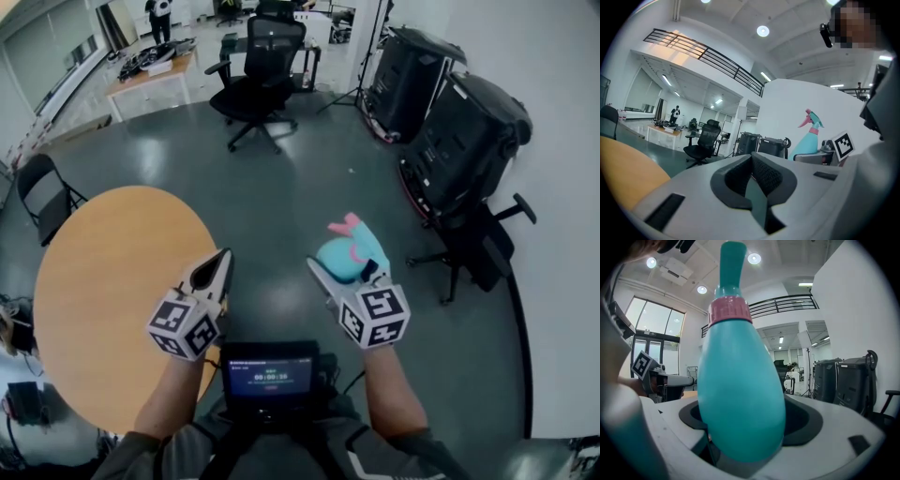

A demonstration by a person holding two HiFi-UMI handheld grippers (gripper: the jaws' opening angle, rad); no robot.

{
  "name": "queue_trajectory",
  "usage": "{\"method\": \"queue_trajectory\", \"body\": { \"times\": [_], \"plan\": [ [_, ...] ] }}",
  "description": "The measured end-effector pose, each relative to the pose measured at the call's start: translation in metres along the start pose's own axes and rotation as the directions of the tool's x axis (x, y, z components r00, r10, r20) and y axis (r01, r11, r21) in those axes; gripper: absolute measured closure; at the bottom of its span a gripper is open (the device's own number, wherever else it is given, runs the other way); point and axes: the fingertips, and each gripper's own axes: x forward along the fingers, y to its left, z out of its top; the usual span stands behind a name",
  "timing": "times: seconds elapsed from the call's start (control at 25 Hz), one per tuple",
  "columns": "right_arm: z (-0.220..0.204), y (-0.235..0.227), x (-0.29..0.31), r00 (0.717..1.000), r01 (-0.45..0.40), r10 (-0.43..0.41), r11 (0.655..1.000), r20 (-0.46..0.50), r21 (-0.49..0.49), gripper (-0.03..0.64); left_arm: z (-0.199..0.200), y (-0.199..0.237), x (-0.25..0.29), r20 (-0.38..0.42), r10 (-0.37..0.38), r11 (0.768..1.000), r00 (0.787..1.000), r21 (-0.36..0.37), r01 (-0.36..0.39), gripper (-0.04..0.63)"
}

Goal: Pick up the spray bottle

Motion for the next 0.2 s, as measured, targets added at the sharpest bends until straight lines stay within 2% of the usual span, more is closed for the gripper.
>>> {"method": "queue_trajectory", "body": {
  "times": [0.2],
  "plan": [
    [0.0019,0.0001,0.0001,1.0,-0.008,0.008,1.0,0.003,-0.015,0.178,-0.0033,-0.0022,-0.0016,-0.005,0.005,1.0,1.0,0.001,-0.005,0.595]
  ]
}}
